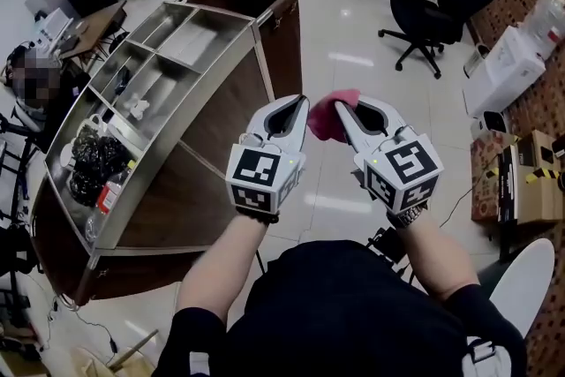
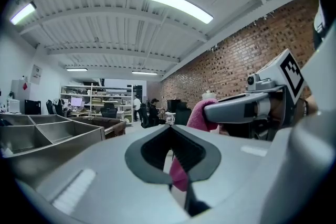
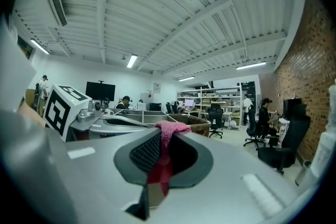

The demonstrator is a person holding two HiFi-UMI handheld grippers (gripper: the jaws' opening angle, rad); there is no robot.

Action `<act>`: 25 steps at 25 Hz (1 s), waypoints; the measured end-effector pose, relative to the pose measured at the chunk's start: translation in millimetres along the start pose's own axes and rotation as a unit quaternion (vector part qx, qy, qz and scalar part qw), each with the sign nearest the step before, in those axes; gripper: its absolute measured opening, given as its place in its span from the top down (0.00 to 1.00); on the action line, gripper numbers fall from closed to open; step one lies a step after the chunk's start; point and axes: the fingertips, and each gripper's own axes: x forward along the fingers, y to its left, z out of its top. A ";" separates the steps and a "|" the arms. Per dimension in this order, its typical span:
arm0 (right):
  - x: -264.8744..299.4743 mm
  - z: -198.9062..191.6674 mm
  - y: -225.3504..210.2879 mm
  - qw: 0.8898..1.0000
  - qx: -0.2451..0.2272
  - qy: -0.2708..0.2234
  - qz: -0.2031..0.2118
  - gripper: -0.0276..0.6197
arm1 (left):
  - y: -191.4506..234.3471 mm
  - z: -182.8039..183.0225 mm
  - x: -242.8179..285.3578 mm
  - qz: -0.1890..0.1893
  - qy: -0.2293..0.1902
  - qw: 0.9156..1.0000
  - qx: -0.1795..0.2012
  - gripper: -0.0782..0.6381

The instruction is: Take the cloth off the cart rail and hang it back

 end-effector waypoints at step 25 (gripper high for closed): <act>73.7 -22.9 -186.0 0.999 0.023 -0.003 0.031 0.93 | 38.2 -34.9 191.4 0.026 0.028 0.999 0.003 0.89</act>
